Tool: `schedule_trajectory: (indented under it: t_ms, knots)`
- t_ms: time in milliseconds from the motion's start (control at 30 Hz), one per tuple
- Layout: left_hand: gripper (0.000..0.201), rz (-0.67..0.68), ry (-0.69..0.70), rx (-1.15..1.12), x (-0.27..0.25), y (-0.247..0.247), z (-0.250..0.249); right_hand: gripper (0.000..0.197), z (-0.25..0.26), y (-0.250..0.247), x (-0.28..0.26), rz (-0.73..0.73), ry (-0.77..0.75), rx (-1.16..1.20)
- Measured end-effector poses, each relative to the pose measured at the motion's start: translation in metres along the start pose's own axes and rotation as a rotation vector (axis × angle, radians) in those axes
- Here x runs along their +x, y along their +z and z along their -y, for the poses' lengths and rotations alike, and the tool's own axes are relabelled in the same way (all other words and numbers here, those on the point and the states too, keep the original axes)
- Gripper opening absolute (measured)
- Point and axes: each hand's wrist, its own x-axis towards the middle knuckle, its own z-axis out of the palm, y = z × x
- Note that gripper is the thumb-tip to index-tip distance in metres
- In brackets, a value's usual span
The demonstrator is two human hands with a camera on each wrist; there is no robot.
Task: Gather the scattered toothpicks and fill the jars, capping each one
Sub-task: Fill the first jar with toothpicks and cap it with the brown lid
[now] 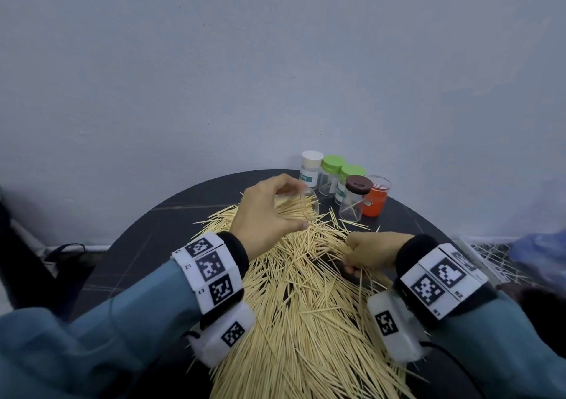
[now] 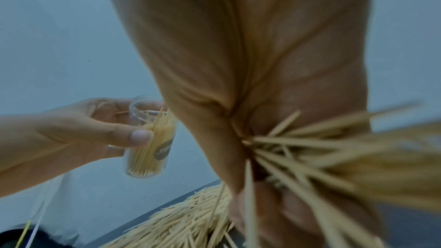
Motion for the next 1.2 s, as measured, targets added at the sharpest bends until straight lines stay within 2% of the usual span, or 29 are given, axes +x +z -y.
schedule_trajectory:
  t_ms: [133, 367, 467, 600, 700, 800, 1000, 1200]
  knots:
    - [0.053, 0.001, 0.003, 0.004, 0.0, 0.0, 0.001, 0.016, -0.004, -0.005, -0.003, 0.016, -0.013, 0.007]
    - [0.053, -0.009, -0.004, 0.0, 0.001, 0.0, 0.002, 0.01, -0.012, -0.015, -0.002, 0.053, -0.103, 0.315]
    - [0.053, -0.007, -0.019, 0.003, 0.001, 0.001, 0.003, 0.017, -0.016, -0.016, 0.006, 0.045, -0.23, 0.472]
    - [0.053, 0.011, -0.043, 0.004, 0.0, 0.002, 0.003, 0.022, -0.01, -0.014, 0.013, 0.016, -0.436, 0.898]
    - [0.047, 0.097, -0.067, -0.003, 0.0, 0.004, 0.004, 0.024, 0.0, -0.015, 0.013, -0.072, -0.573, 1.235]
    - [0.046, 0.187, -0.073, -0.021, -0.001, 0.006, 0.001, 0.026, 0.009, -0.017, 0.01, -0.168, -0.692, 1.439]
    - [0.045, 0.358, -0.078, 0.019, -0.003, 0.014, 0.007, 0.026, 0.016, -0.022, 0.001, -0.297, -0.809, 1.683]
    - [0.043, 0.472, -0.039, 0.103, -0.007, 0.018, 0.0, 0.024, 0.016, -0.025, 0.0, -0.386, -0.841, 1.771]
